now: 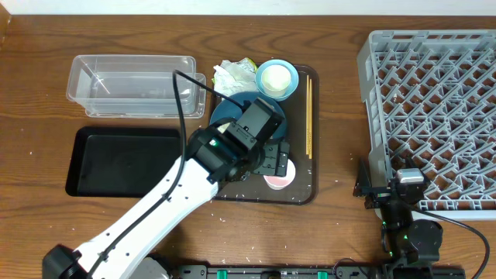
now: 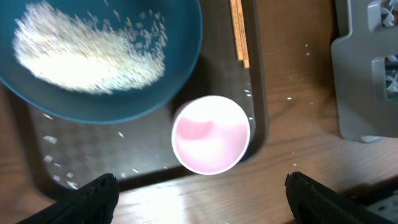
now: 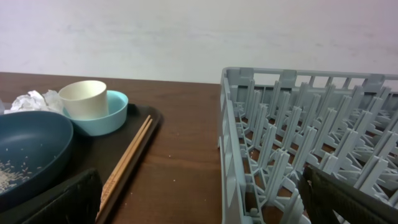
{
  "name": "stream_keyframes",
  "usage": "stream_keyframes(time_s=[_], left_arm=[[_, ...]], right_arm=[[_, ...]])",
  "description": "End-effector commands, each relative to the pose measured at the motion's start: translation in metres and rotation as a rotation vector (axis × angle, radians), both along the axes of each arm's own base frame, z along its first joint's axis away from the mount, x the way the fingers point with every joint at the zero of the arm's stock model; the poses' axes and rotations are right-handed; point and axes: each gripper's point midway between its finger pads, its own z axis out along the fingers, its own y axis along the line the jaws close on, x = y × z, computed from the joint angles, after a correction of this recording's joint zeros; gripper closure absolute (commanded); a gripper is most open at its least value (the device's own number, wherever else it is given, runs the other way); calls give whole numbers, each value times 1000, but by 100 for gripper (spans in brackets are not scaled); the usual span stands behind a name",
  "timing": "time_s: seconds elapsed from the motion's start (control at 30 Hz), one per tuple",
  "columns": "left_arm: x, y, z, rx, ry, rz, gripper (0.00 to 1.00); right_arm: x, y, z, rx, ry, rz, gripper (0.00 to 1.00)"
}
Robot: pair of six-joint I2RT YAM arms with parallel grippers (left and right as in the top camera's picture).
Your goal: Sort waste into correct bins and load items into the dishwasher rack
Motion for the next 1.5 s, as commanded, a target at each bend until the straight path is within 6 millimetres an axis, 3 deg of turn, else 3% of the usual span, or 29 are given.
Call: stream_keyframes(time_s=[0.0, 0.13, 0.23, 0.37, 0.6, 0.87, 1.47], left_arm=[[-7, -11, -1, -66, 84, 51, 11], [-7, -11, -2, -60, 79, 46, 12], [-2, -5, -6, -26, 60, 64, 19], [-5, 2, -24, 30, 97, 86, 19], [-12, -4, -56, 122, 146, 68, 27], [-5, 4, -84, 236, 148, 146, 31], [-3, 7, -91, 266, 150, 151, 30]], right_arm=[[0, 3, 0, -10, -1, 14, 1], [0, 3, -1, -10, -1, 14, 1], [0, 3, -1, -10, -1, 14, 1], [0, 3, 0, -10, -1, 14, 1], [0, 3, 0, -10, -1, 14, 1], [0, 3, -1, -10, -1, 14, 1], [0, 3, 0, -10, -1, 14, 1]])
